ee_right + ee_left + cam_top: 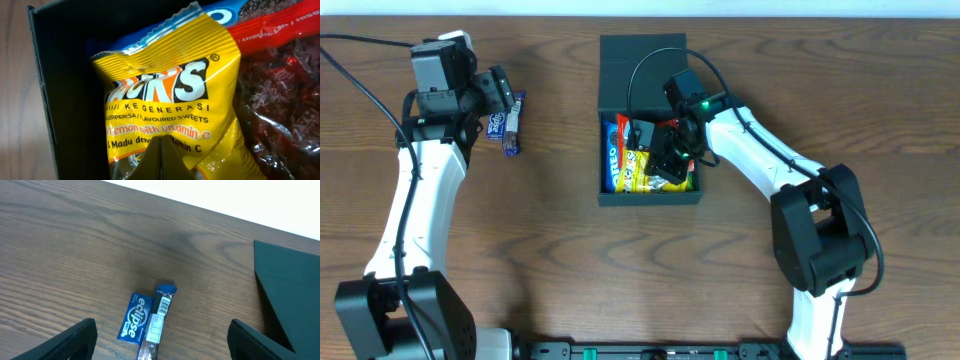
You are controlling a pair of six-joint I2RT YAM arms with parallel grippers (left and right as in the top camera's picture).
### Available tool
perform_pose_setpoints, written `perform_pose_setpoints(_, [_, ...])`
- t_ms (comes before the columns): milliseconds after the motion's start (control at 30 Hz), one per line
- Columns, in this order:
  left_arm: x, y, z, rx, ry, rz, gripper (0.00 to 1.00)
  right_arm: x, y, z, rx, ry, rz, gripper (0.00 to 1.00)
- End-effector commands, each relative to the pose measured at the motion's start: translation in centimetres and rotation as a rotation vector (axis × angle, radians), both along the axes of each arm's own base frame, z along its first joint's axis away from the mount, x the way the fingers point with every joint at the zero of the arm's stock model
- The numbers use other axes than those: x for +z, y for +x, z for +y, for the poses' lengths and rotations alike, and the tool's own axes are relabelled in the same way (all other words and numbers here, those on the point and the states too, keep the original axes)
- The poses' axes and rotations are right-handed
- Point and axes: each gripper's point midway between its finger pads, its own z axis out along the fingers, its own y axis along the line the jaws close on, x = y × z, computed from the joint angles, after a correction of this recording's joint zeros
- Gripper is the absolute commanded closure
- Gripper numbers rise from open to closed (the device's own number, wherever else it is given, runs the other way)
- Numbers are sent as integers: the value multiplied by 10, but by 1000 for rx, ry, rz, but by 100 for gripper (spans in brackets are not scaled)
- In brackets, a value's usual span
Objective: Pack container
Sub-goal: 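Press and tuck the yellow bag into the box with right gripper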
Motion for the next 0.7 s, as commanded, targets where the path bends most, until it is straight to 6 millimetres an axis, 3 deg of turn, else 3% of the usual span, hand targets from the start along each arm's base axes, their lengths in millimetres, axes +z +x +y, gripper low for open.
perform_pose_setpoints(0, [18, 3, 3, -2, 19, -42, 16, 5, -1, 3, -28, -9, 10, 99])
perform_pose_setpoints(200, [18, 3, 3, -3, 19, -42, 15, 65, 13, 8, -36, 69, -137, 99])
perform_pose_setpoints(300, [18, 3, 3, -3, 19, -42, 15, 80, 22, 13, -36, 104, -201, 99])
perform_pose_setpoints(400, [18, 3, 3, -3, 19, -42, 16, 67, 23, 16, -32, 100, -187, 99])
perform_pose_setpoints(667, [18, 3, 3, -2, 19, -42, 16, 6, 20, 24, -21, 72, -66, 99])
